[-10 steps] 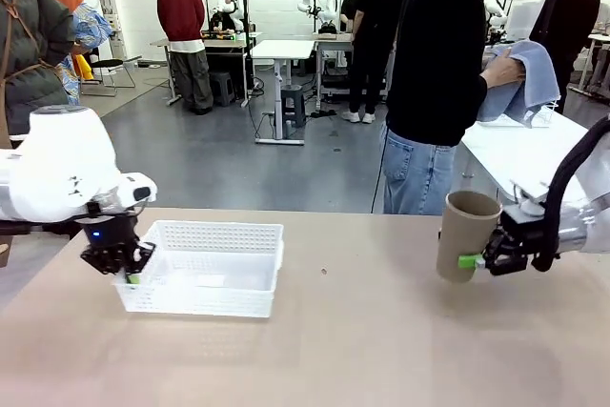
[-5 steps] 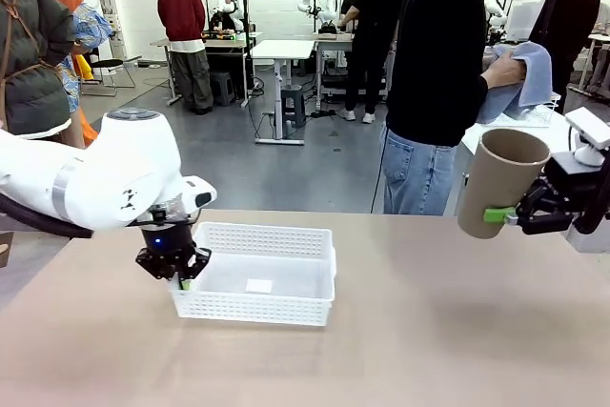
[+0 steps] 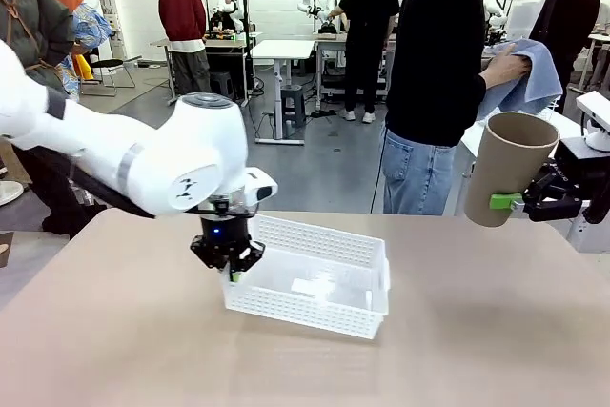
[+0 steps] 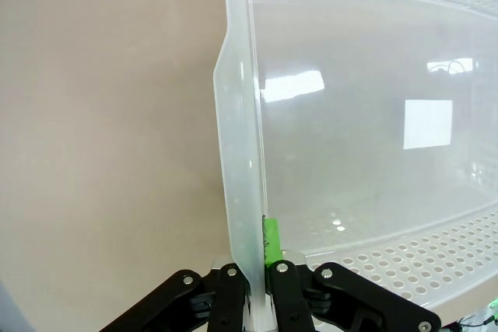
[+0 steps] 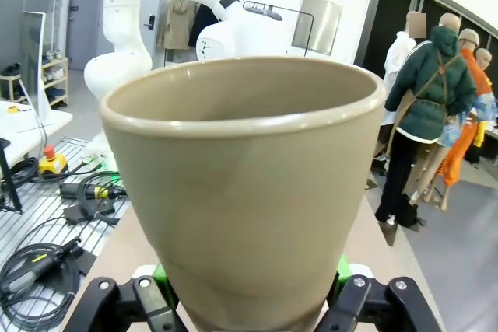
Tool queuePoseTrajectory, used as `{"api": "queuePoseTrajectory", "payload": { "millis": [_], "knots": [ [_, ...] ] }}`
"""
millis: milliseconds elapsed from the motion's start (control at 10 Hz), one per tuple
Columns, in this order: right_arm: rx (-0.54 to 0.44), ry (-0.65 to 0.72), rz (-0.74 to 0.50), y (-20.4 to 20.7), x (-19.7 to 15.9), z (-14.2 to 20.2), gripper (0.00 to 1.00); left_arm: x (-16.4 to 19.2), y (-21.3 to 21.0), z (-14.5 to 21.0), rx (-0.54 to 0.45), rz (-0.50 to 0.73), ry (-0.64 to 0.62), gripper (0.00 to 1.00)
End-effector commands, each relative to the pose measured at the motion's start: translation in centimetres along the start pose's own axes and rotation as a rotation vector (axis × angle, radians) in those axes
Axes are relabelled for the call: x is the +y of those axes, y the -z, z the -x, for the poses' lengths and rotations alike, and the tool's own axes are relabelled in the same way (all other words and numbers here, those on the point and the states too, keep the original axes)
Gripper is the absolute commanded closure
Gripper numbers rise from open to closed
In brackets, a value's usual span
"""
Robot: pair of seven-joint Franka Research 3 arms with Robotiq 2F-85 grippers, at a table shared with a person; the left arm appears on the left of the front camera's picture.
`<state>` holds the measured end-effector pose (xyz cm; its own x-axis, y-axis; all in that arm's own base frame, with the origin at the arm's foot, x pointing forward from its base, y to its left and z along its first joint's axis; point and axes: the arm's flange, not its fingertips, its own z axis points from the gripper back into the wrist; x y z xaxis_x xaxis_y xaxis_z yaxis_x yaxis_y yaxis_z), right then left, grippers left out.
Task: Clean and organize the cups into the basket.
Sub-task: Pick up the Organizing basket and move it to the center of the table, then pick up the Reusable plastic cup from the right side of the table and place it inside the Organizing basket.
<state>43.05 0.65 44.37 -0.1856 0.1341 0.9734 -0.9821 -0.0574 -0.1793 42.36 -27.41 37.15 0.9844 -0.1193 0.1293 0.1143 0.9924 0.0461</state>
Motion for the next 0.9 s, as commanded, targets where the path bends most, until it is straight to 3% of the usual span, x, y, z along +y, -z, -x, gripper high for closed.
{"api": "queuePoseTrajectory", "payload": {
  "millis": [0,300,400,800],
  "knots": [
    [0.001,-0.010,-0.014,0.2,0.1,0.1,0.37,-2.7,0.8,-1.6,0.030,-0.037,-0.013,1.00],
    [0.001,-0.010,-0.014,0.2,0.1,0.1,0.37,-1.4,0.3,-0.3,0.018,-0.002,0.007,1.00],
    [0.000,-0.001,-0.002,0.1,0.0,0.0,0.19,-1.4,0.3,-0.3,0.018,-0.002,0.007,1.00],
    [0.575,0.165,-0.014,9.3,-2.1,-10.5,0.19,-1.4,0.3,-0.3,0.018,-0.002,0.007,1.00]
  ]
}}
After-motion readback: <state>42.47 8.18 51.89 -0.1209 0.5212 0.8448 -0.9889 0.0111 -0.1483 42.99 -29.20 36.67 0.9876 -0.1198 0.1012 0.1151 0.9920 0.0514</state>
